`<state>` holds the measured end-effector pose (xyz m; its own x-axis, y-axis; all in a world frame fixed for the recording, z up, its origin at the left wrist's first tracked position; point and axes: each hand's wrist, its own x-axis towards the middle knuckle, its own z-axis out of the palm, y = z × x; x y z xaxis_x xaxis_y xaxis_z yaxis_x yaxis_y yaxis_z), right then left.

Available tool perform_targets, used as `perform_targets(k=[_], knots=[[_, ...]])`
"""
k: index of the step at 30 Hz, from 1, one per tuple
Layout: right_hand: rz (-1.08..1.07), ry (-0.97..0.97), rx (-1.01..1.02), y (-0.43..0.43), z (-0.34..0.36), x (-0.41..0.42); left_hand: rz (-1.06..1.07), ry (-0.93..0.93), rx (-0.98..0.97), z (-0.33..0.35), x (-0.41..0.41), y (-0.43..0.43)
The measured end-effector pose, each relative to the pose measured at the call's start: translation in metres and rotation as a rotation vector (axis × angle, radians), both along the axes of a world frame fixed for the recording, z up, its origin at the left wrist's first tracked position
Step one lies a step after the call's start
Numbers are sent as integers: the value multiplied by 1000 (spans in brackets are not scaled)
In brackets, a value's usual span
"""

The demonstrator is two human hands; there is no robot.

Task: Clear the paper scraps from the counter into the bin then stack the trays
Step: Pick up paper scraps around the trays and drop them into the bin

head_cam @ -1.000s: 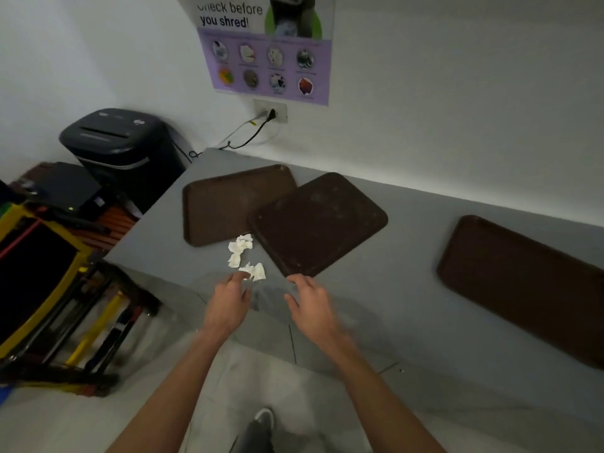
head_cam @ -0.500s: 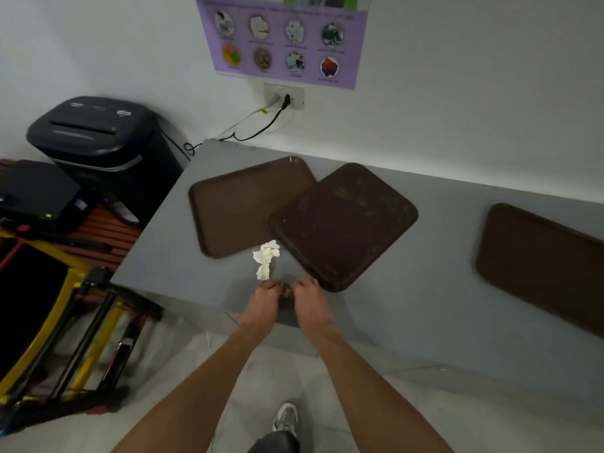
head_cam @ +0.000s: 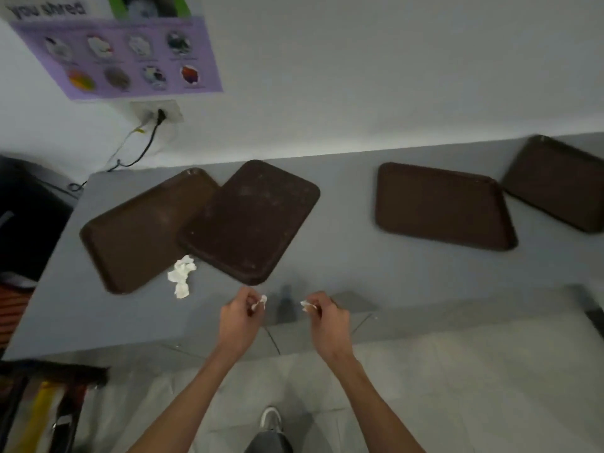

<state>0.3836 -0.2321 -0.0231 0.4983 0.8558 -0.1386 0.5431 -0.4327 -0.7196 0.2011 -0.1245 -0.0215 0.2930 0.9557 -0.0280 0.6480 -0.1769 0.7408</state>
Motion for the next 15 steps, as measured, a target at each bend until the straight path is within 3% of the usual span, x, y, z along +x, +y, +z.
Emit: perform_targets(k=[4,15], knots=[[-251,70,190,-80,10,67,-195,-87,23,7,82,-51],[-700,155,224,-327,36,262,-511,-94,-93,11,327,-240]])
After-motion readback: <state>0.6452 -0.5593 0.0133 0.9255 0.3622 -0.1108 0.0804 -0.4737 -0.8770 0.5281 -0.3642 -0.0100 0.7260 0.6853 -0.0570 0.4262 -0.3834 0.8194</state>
